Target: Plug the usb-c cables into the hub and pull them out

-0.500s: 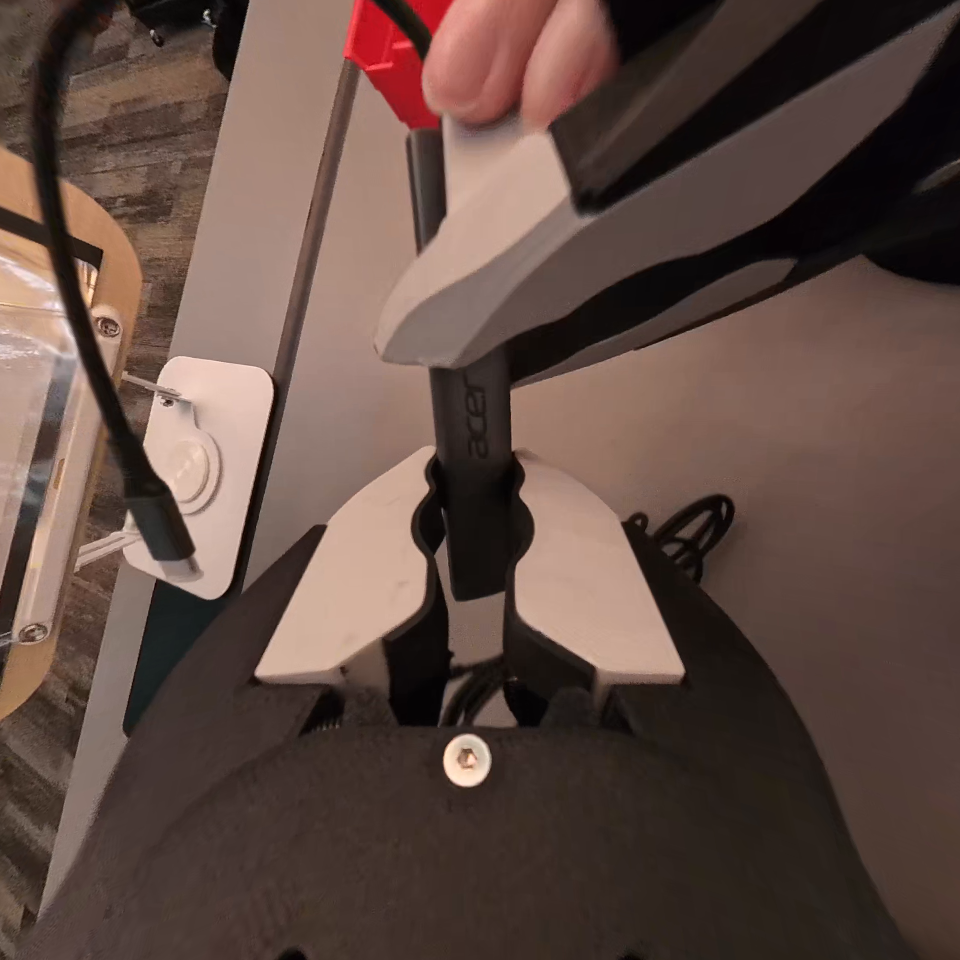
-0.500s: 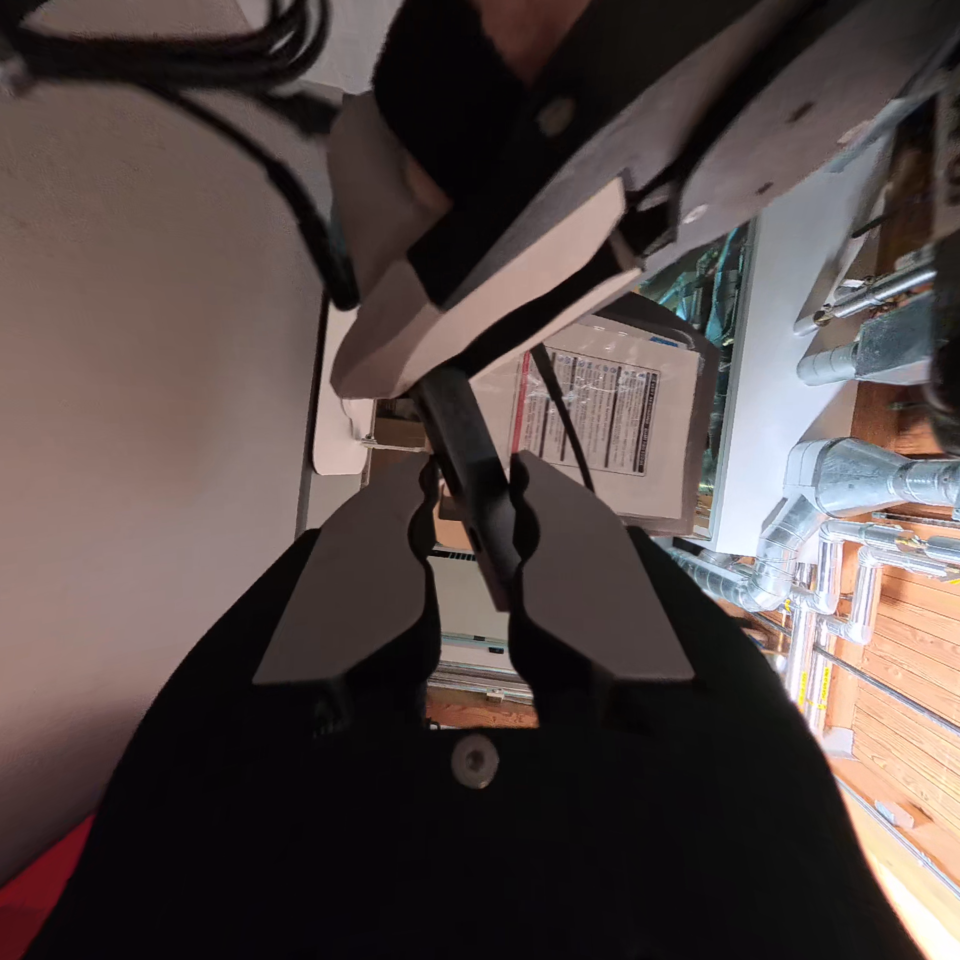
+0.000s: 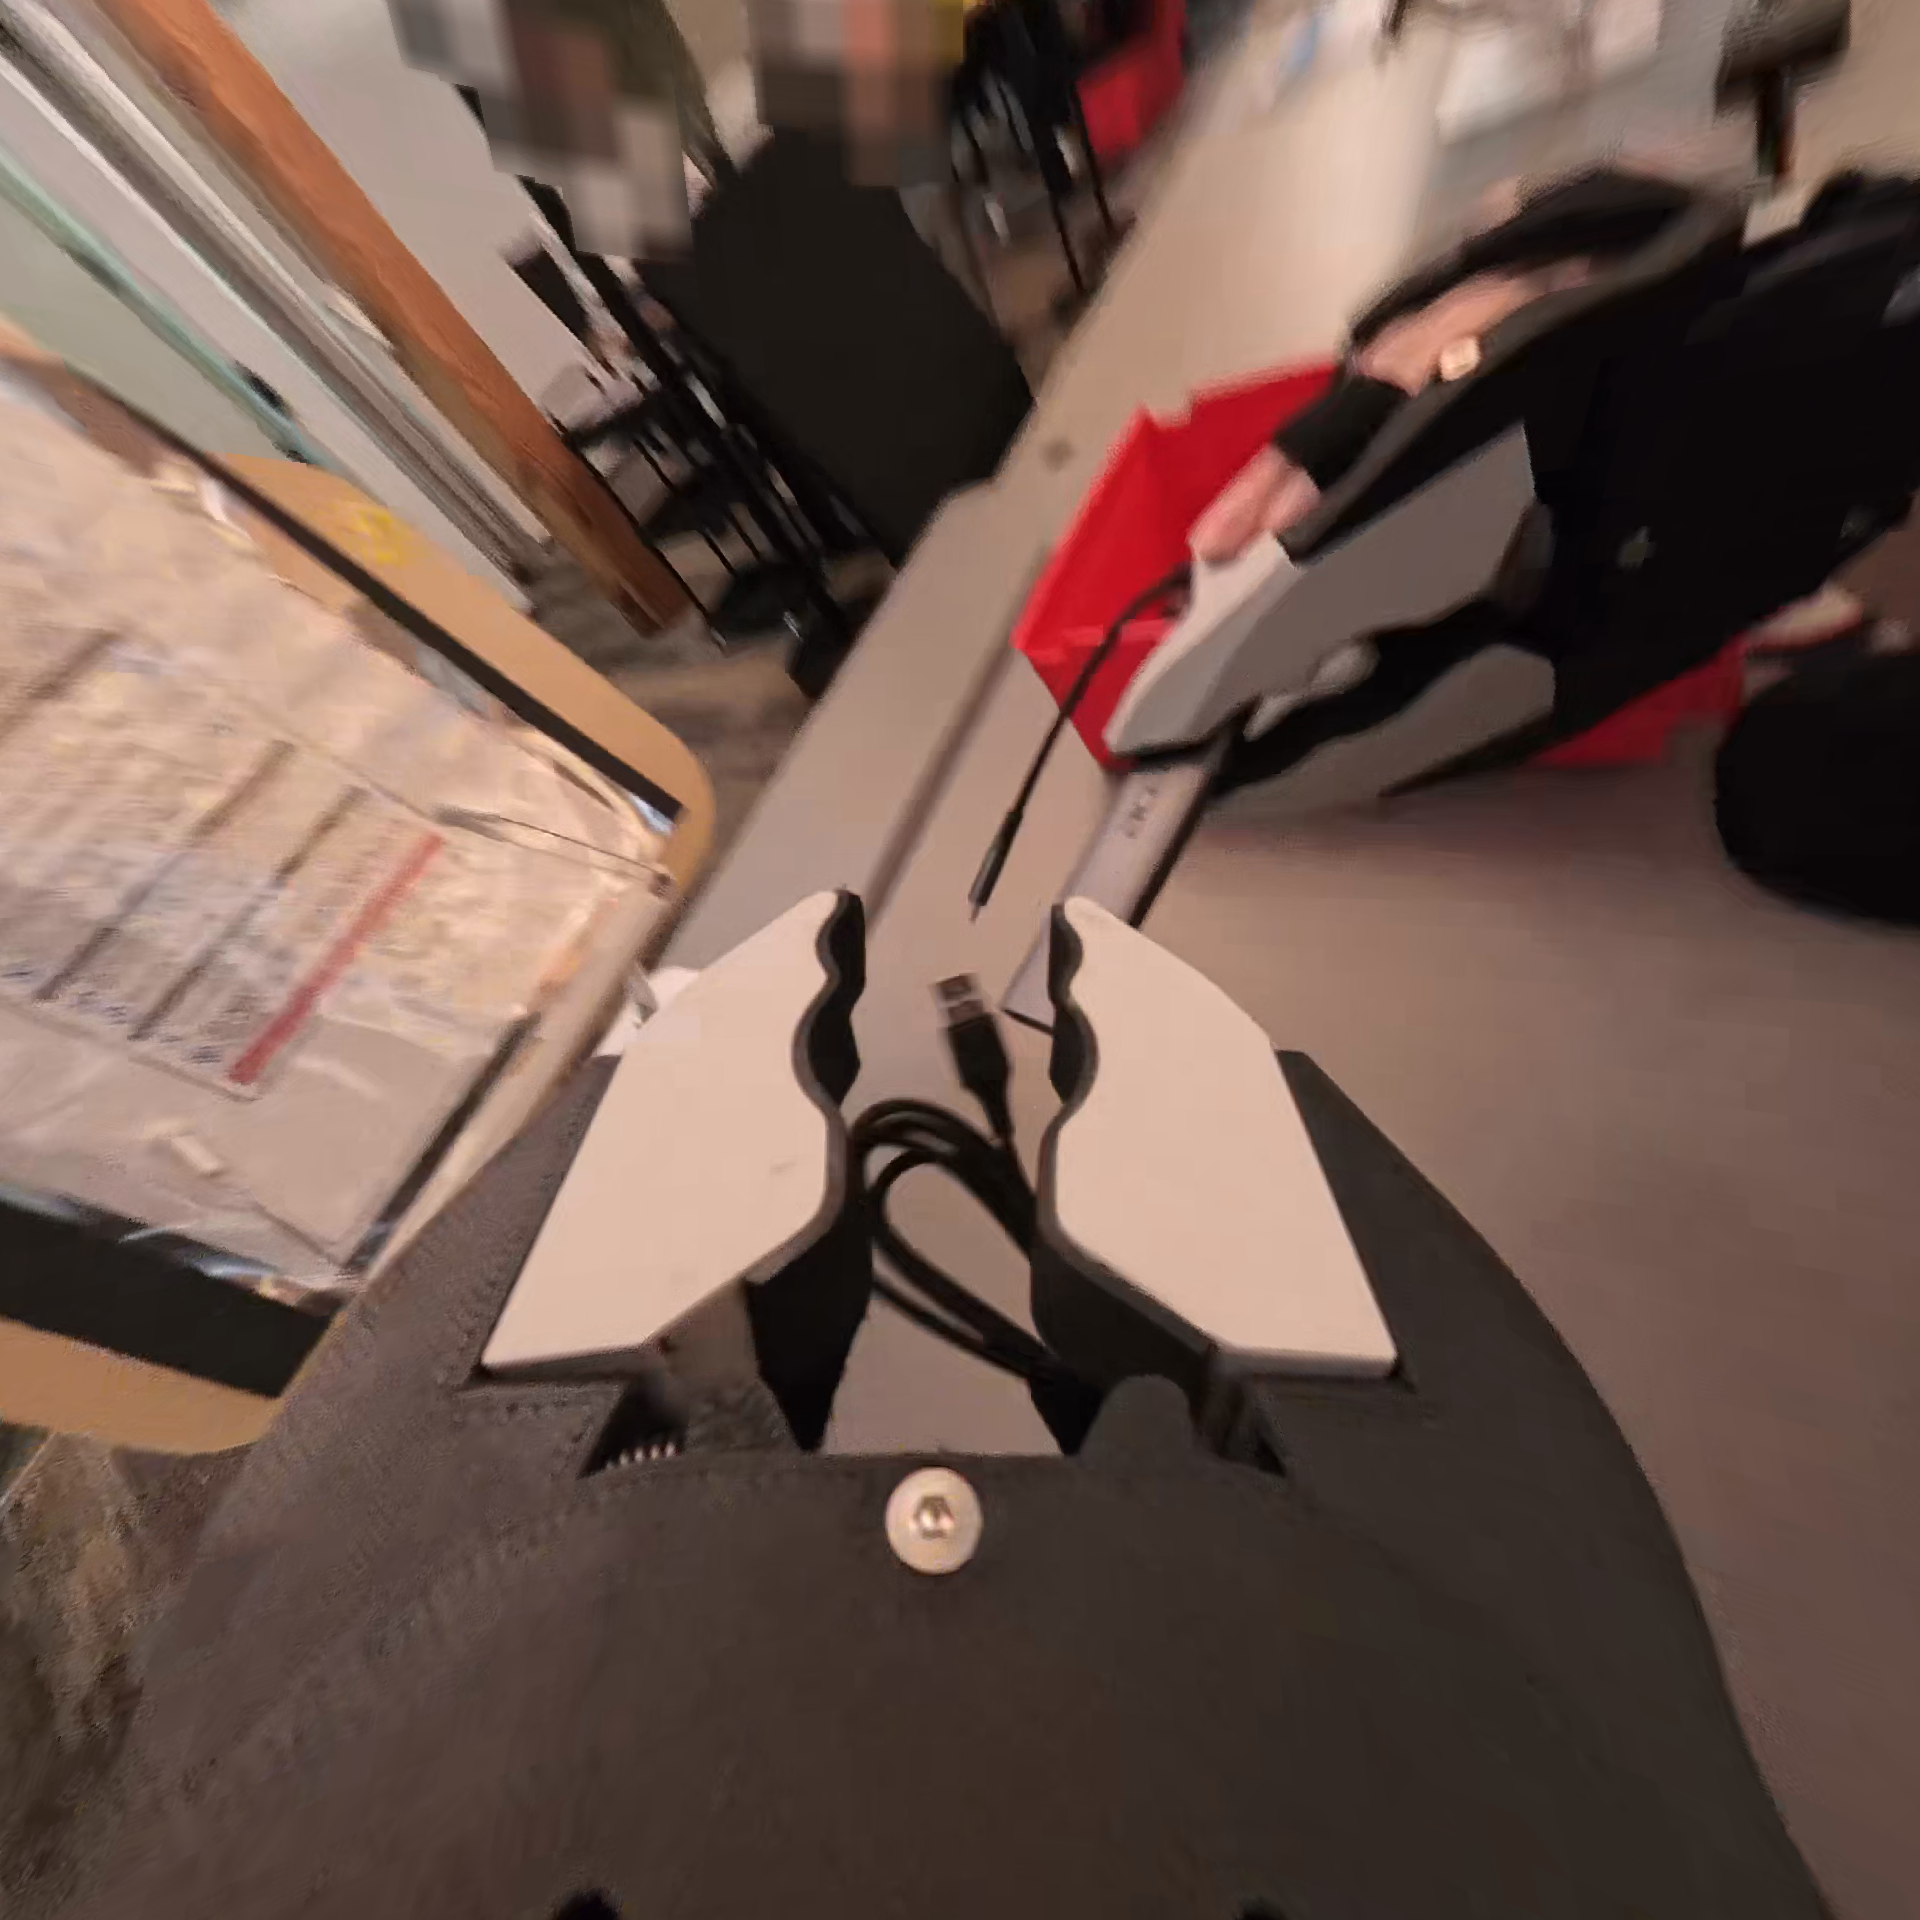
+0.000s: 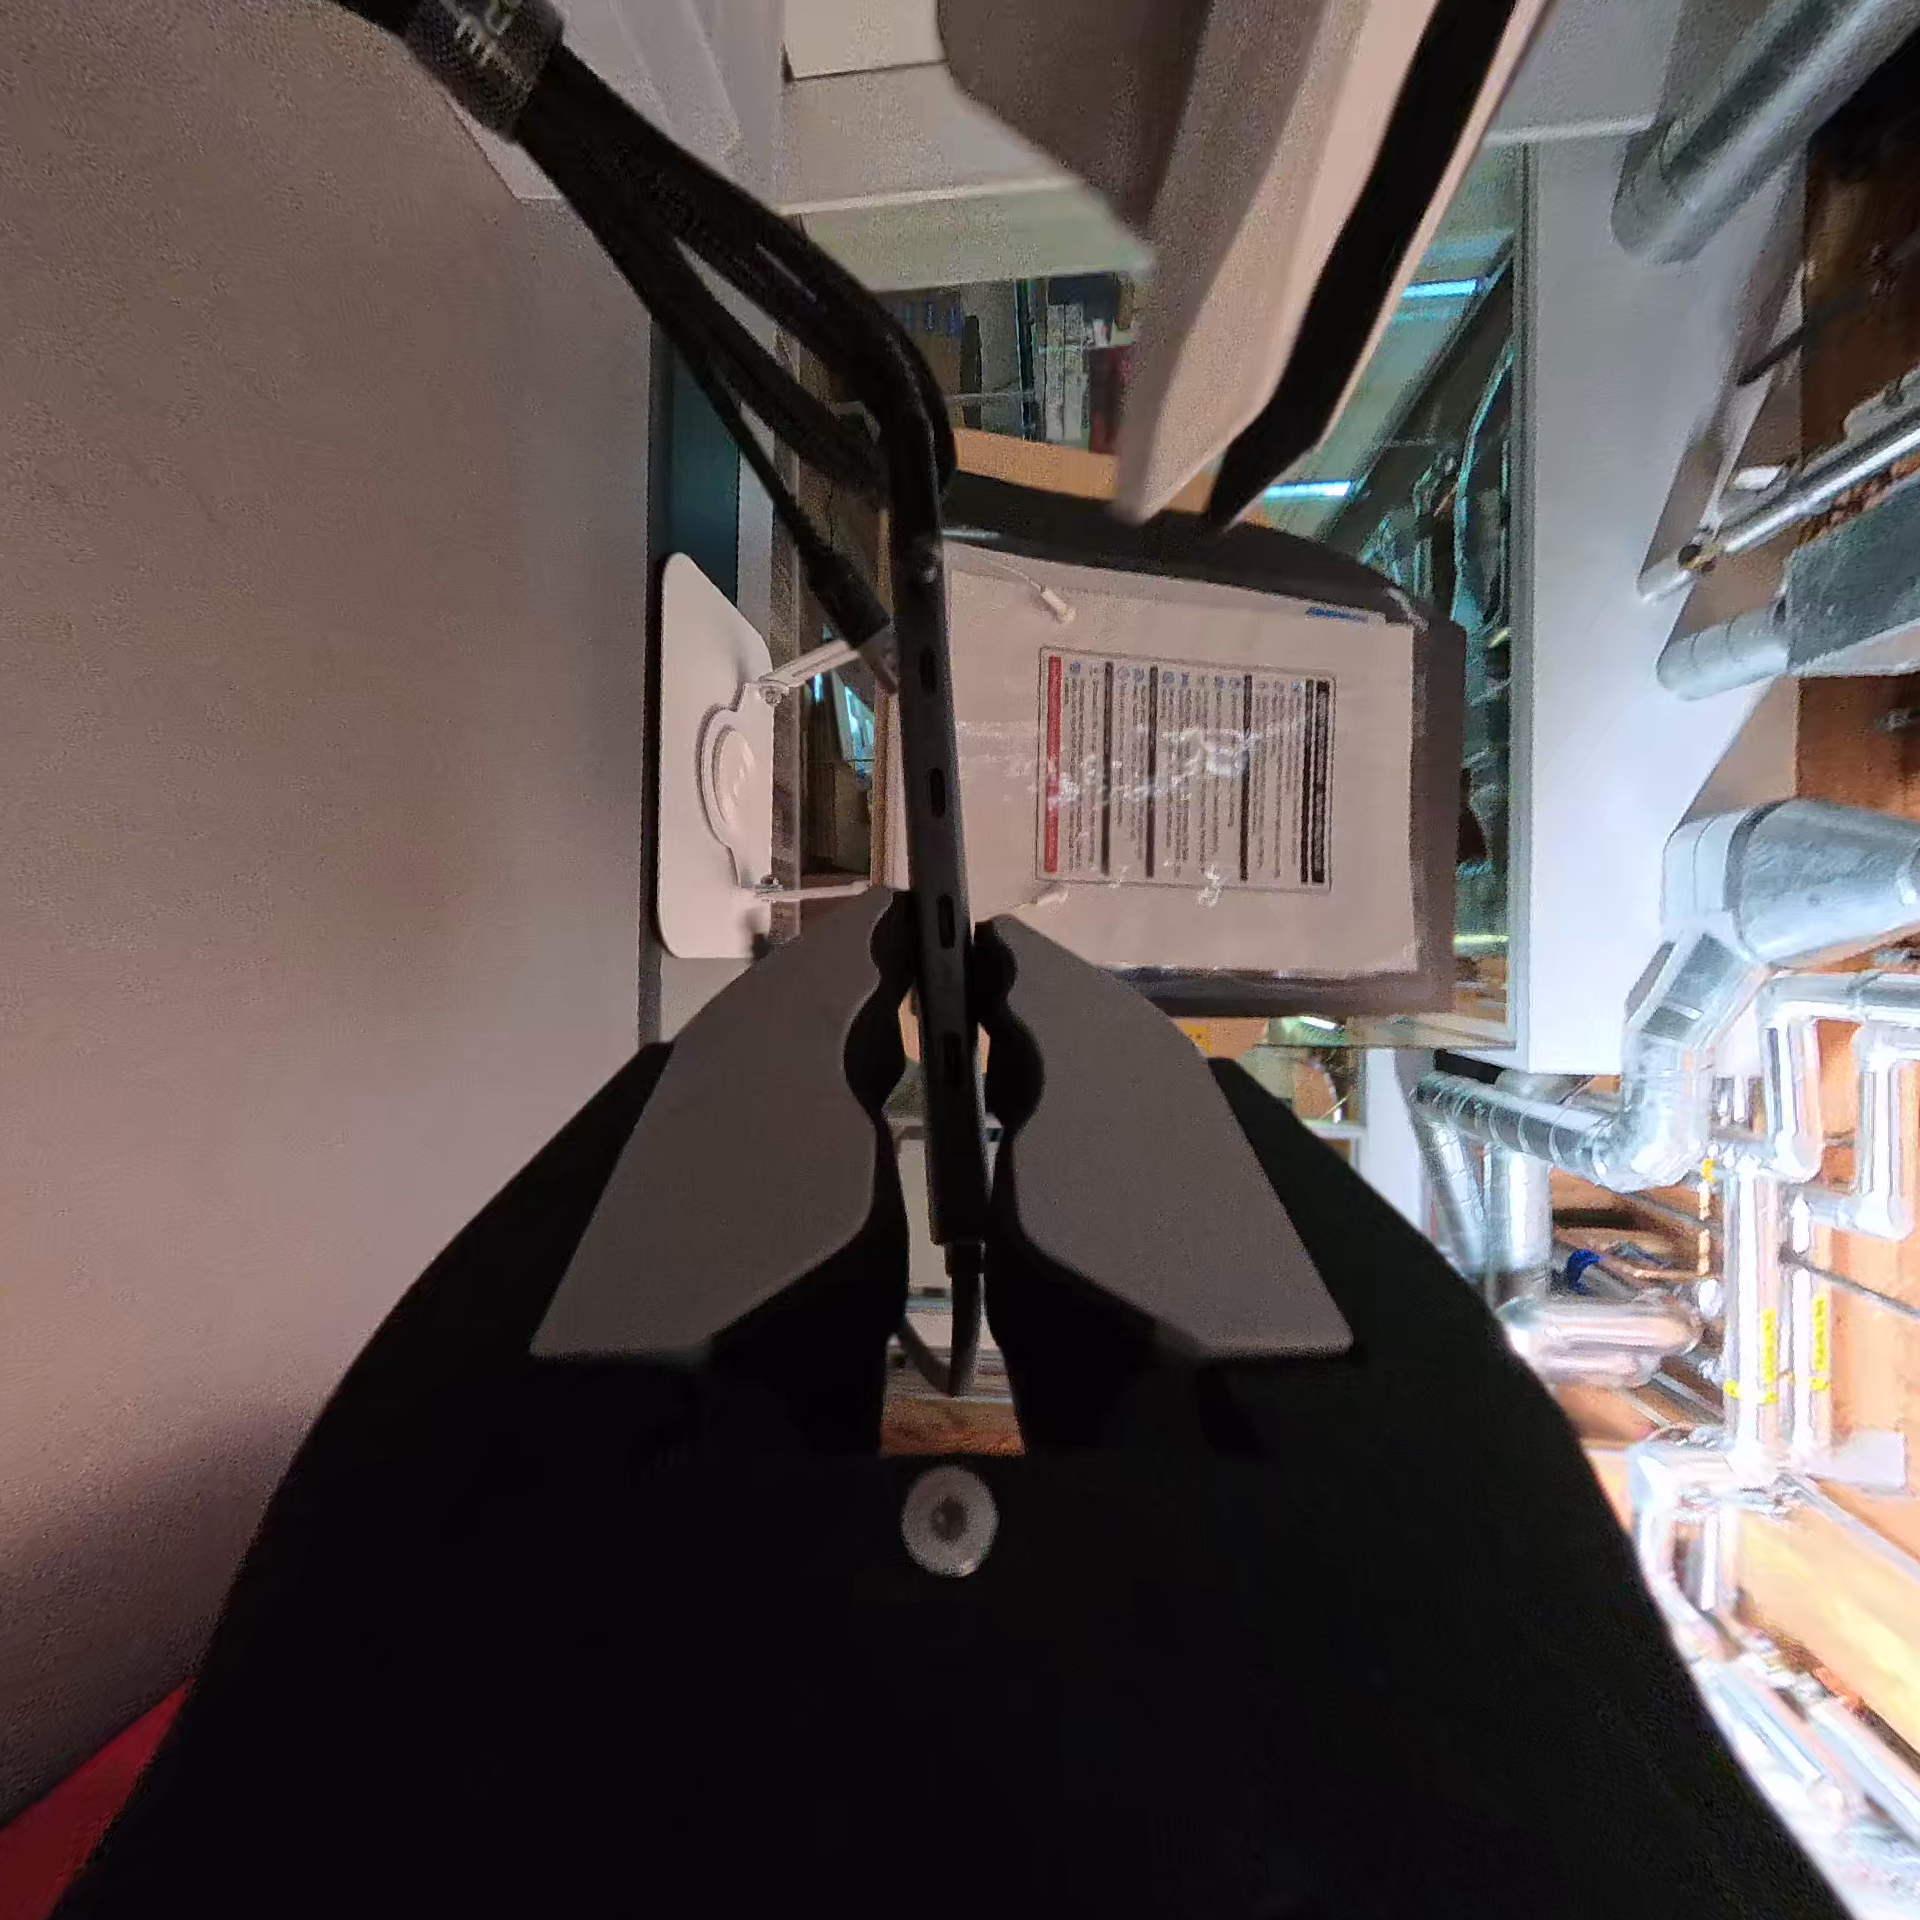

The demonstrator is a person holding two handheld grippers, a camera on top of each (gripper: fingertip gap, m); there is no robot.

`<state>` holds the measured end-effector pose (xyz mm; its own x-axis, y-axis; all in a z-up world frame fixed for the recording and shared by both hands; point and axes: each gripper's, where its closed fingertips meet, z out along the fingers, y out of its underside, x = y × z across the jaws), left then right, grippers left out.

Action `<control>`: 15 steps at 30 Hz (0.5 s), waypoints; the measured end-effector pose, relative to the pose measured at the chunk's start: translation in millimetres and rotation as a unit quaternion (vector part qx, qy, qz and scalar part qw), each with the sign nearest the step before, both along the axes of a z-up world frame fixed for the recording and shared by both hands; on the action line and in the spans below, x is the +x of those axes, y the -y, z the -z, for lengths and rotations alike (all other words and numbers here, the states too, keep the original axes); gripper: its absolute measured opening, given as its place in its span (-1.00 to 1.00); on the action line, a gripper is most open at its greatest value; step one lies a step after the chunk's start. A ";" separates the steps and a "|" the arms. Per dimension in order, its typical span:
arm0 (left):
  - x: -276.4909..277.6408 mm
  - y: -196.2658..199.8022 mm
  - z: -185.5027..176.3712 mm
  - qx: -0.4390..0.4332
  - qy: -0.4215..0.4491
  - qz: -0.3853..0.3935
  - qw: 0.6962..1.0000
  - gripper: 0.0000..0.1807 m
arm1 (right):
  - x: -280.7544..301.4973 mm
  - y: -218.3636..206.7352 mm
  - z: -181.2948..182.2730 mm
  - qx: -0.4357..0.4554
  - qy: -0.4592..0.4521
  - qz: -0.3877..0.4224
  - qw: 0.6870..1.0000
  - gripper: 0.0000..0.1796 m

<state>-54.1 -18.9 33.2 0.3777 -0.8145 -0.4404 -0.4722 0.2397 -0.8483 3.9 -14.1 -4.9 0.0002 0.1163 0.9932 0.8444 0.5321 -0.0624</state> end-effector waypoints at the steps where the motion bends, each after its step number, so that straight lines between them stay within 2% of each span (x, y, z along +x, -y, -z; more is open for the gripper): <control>1: -4.8 0.4 -11.4 0.006 0.031 -0.004 0.999 -0.64 | 3.4 -1.2 -2.8 -0.005 -0.011 0.005 1.000 -0.88; 4: -10.5 6.9 -34.0 -0.008 0.093 -0.005 0.996 -0.66 | 16.2 -8.7 -12.5 -0.013 -0.053 0.033 0.998 -0.88; 7: 6.7 40.8 -42.6 -0.049 0.115 0.074 0.989 -0.73 | 29.5 -17.2 -21.7 -0.026 -0.111 0.058 0.992 -0.88; 10: 28.8 73.3 -28.6 -0.096 0.073 0.144 0.982 -0.74 | 41.4 -23.1 -33.1 -0.048 -0.188 0.070 0.979 -0.88; 15: 61.2 67.7 7.8 -0.157 0.018 0.108 0.981 -0.72 | 57.3 -24.5 -57.7 -0.099 -0.335 0.063 0.935 -0.88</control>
<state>7.1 -86.5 25.4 0.1920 -0.9708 -0.1441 -0.4077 0.0547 -0.9115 61.2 10.4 52.8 0.6403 0.2545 0.7247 0.6358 0.3538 -0.6860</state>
